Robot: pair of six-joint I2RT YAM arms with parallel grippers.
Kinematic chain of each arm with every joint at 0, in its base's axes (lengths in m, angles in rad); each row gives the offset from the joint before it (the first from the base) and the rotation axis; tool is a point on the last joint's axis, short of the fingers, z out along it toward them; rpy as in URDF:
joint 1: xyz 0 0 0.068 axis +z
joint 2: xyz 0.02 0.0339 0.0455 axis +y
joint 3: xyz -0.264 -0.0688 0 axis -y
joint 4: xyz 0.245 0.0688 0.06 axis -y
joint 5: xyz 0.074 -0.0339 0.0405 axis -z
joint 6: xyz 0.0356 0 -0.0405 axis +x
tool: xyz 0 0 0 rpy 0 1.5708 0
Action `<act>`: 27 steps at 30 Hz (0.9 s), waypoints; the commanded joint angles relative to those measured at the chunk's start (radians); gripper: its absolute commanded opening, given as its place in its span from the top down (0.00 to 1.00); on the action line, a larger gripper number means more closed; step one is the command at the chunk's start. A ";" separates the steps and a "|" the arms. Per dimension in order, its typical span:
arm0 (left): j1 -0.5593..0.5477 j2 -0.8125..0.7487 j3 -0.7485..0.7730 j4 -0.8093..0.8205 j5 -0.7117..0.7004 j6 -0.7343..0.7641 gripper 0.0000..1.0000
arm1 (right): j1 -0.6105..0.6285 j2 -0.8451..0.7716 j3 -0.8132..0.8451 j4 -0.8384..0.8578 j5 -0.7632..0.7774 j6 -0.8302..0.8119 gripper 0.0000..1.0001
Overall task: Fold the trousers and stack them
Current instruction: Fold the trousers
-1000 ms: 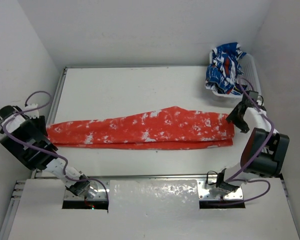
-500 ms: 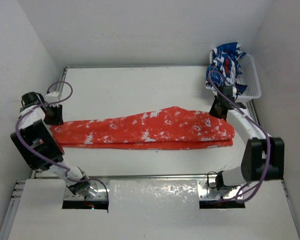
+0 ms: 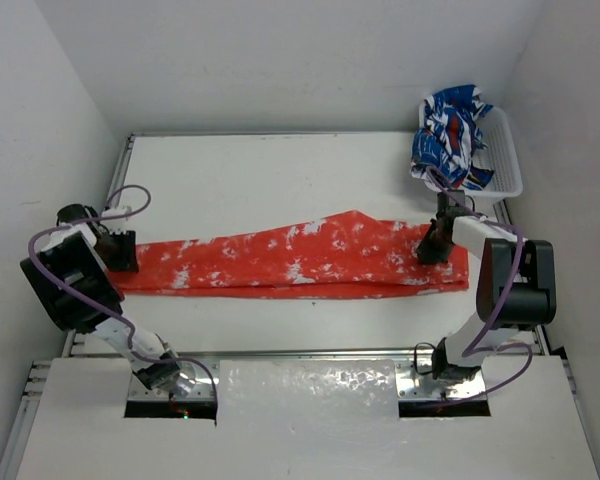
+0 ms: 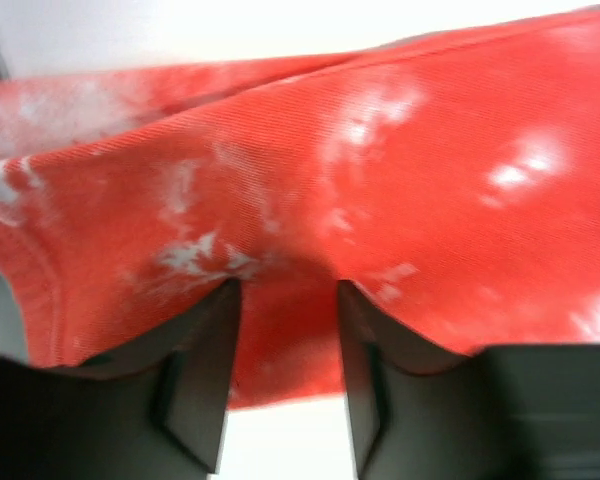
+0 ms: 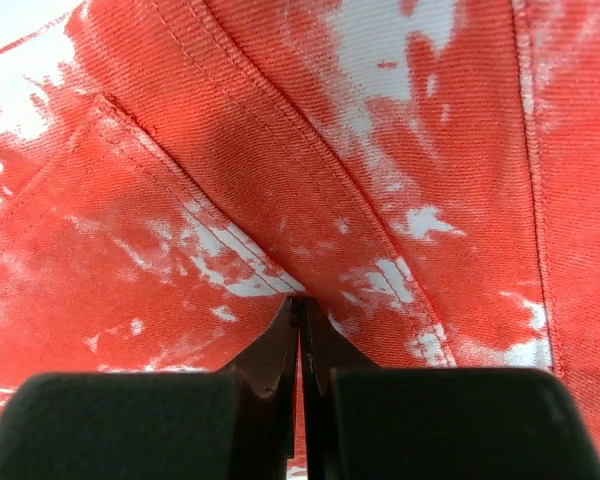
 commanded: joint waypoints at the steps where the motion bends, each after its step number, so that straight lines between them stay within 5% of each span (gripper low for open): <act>1: 0.031 -0.107 0.143 -0.105 0.200 0.034 0.57 | -0.042 0.055 0.016 -0.004 0.117 -0.060 1.00; 9: 0.083 0.069 0.419 -0.139 0.068 -0.078 0.59 | -0.041 0.058 0.105 -0.016 0.102 -0.170 1.00; 23: 0.104 0.193 0.387 -0.147 0.022 -0.066 0.56 | -0.041 0.033 0.095 -0.025 0.122 -0.195 1.00; 27: 0.104 0.207 0.357 -0.152 0.030 -0.061 0.61 | -0.041 0.018 0.092 -0.025 0.146 -0.192 1.00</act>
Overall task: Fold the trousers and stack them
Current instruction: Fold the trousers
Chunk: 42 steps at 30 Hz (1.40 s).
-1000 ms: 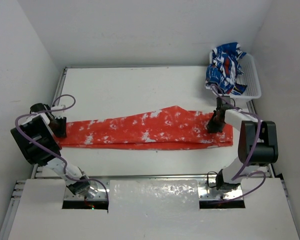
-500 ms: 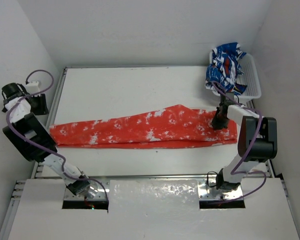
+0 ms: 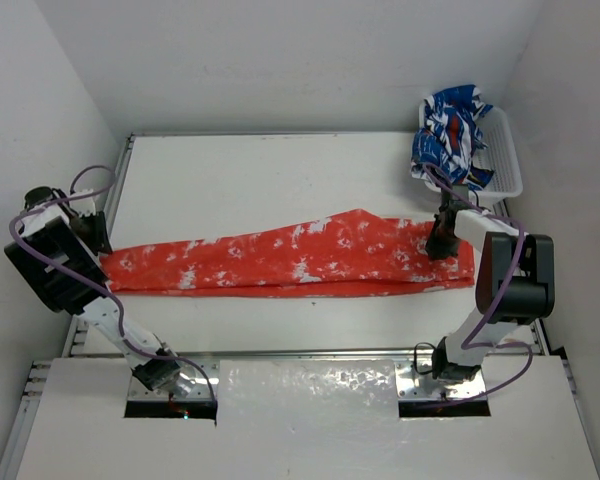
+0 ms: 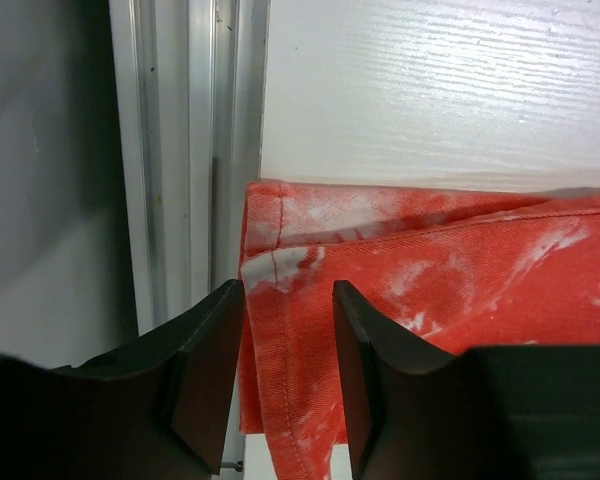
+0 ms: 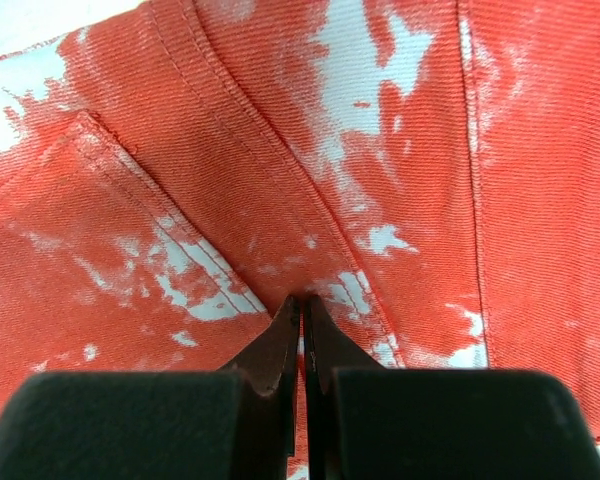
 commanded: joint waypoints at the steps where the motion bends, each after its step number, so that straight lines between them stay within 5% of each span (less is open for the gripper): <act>1: 0.008 0.010 -0.021 0.014 -0.006 0.013 0.62 | -0.005 -0.035 0.014 -0.007 0.048 -0.017 1.00; 7: 0.009 0.026 -0.041 0.046 -0.043 0.018 0.71 | -0.007 -0.037 0.023 -0.008 0.062 -0.021 1.00; 13: 0.011 0.036 -0.027 0.096 -0.052 0.001 0.96 | -0.007 -0.046 0.026 -0.008 0.062 -0.015 1.00; 15: 0.009 0.035 -0.019 0.097 -0.049 -0.004 0.90 | -0.007 -0.048 0.026 -0.010 0.062 -0.018 1.00; 16: 0.009 0.033 -0.012 0.090 -0.042 -0.004 0.74 | -0.007 -0.049 0.026 -0.010 0.065 -0.020 1.00; 18: 0.009 0.021 -0.010 0.096 -0.036 -0.007 0.65 | -0.007 -0.052 0.023 -0.011 0.065 -0.021 1.00; 26: 0.009 0.076 -0.005 0.116 -0.029 -0.016 0.59 | -0.007 -0.051 0.020 -0.008 0.065 -0.020 1.00; 28: 0.009 0.084 -0.013 0.130 -0.019 -0.020 0.67 | -0.007 -0.052 0.022 -0.008 0.065 -0.018 1.00; 32: 0.009 0.050 -0.042 0.181 0.006 -0.031 1.00 | -0.007 -0.051 0.022 -0.010 0.066 -0.018 1.00; 42: 0.011 -0.091 -0.042 0.330 0.010 -0.030 1.00 | -0.012 -0.006 0.013 -0.030 0.083 -0.018 1.00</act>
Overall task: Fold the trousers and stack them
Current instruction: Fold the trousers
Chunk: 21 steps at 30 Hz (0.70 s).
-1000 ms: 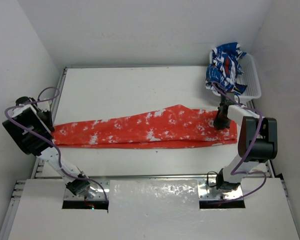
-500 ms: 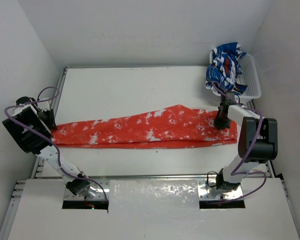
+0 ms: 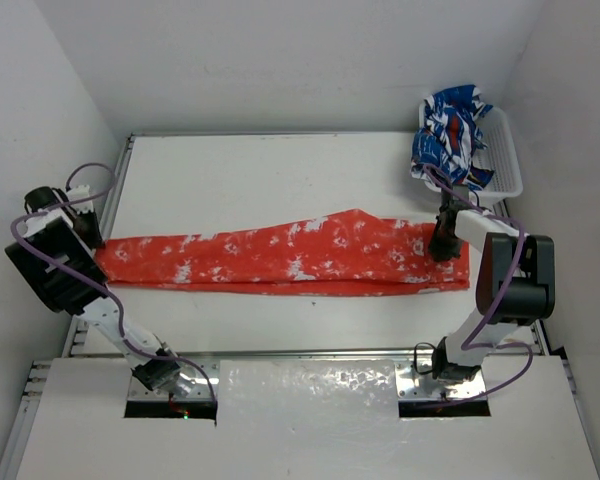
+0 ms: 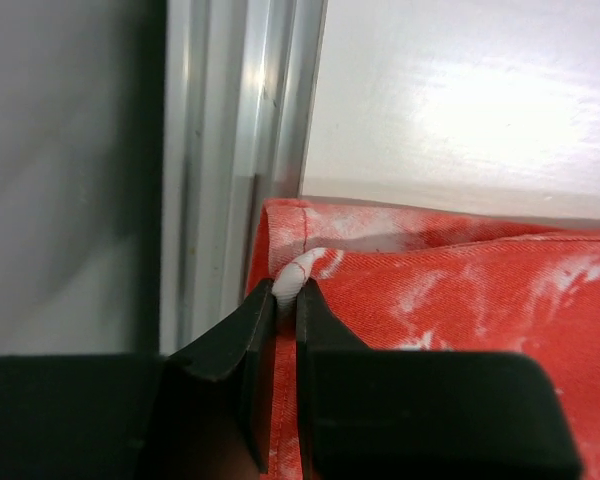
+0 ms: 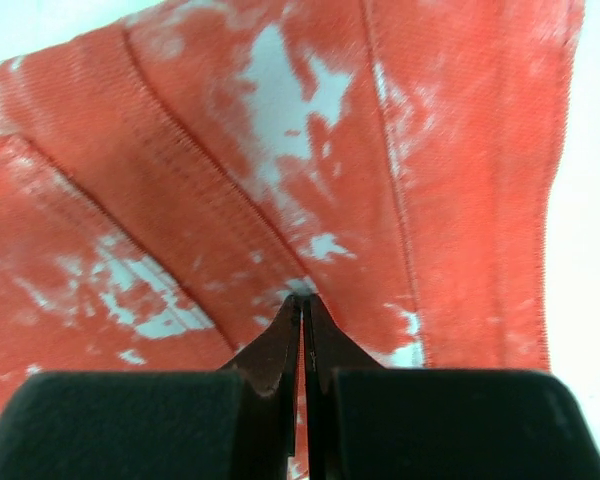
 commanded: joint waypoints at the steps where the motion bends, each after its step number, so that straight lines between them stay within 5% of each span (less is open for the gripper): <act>1: 0.011 -0.117 0.019 0.131 0.044 0.005 1.00 | -0.010 0.002 0.007 -0.005 0.033 -0.004 1.00; 6: 0.011 -0.155 0.016 0.099 0.115 0.029 0.93 | -0.009 0.020 0.017 -0.012 0.039 -0.027 1.00; 11: 0.013 -0.115 0.004 0.125 0.040 0.034 0.91 | -0.010 0.025 0.016 -0.003 0.040 -0.042 1.00; 15: 0.014 -0.059 0.037 0.115 -0.027 0.040 0.64 | -0.010 0.026 0.033 -0.012 0.056 -0.065 1.00; 21: 0.014 -0.110 0.114 0.050 -0.008 -0.014 0.57 | 0.037 -0.079 0.091 -0.017 0.100 -0.139 0.84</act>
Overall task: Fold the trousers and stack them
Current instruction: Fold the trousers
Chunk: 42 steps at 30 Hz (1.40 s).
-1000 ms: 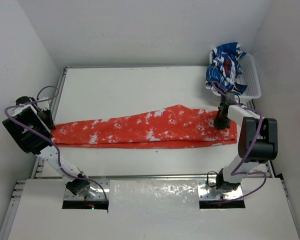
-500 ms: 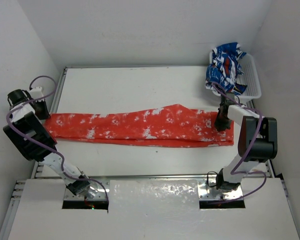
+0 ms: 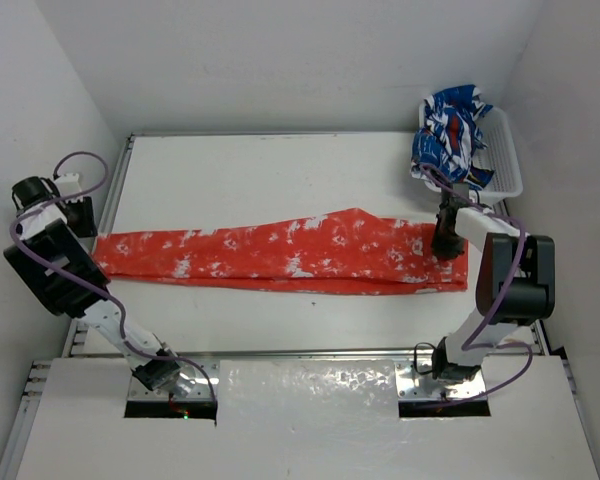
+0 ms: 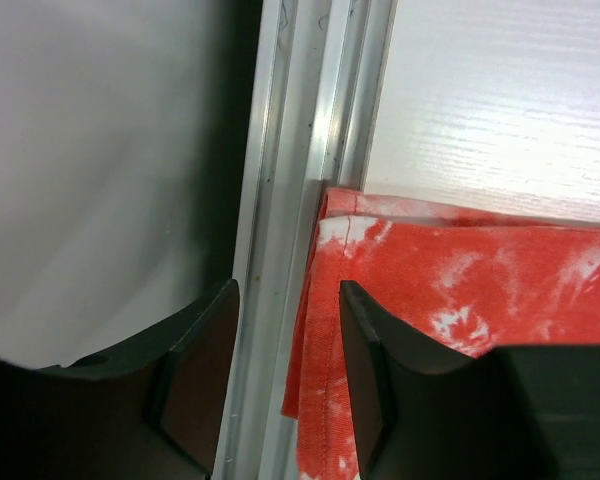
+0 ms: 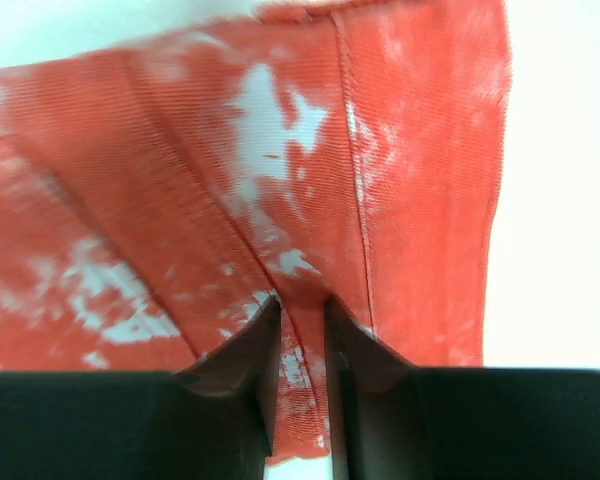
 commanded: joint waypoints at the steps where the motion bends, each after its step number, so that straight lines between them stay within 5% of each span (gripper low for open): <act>1: 0.008 -0.076 0.086 -0.017 0.036 -0.041 0.56 | 0.042 -0.106 0.080 -0.005 0.068 -0.076 0.76; 4: 0.000 -0.168 0.078 -0.062 0.107 -0.052 0.56 | 0.154 -0.187 0.098 0.012 0.013 -0.142 0.61; 9: -0.014 -0.210 -0.005 -0.146 0.035 -0.033 0.57 | 0.401 -0.322 0.022 0.093 -0.361 -0.476 0.46; 14: -0.008 -0.208 -0.156 -0.099 -0.036 -0.021 0.58 | 0.726 -0.190 0.122 -0.064 -0.375 -0.730 0.41; 19: -0.006 -0.161 -0.190 -0.046 -0.079 -0.035 0.59 | 0.861 0.013 0.215 -0.129 -0.269 -0.797 0.45; 26: -0.002 -0.109 -0.193 -0.020 -0.095 -0.042 0.58 | 0.881 0.119 0.264 -0.071 -0.165 -0.791 0.51; 30: 0.001 -0.073 -0.200 0.001 -0.114 -0.046 0.58 | 0.897 0.154 0.215 -0.036 -0.124 -0.799 0.68; 34: 0.009 -0.058 -0.199 0.009 -0.115 -0.042 0.58 | 0.900 0.168 0.204 -0.040 -0.123 -0.793 1.00; 42: 0.015 -0.024 -0.162 0.009 -0.129 -0.032 0.59 | 0.900 -0.011 0.157 -0.075 -0.266 -0.874 1.00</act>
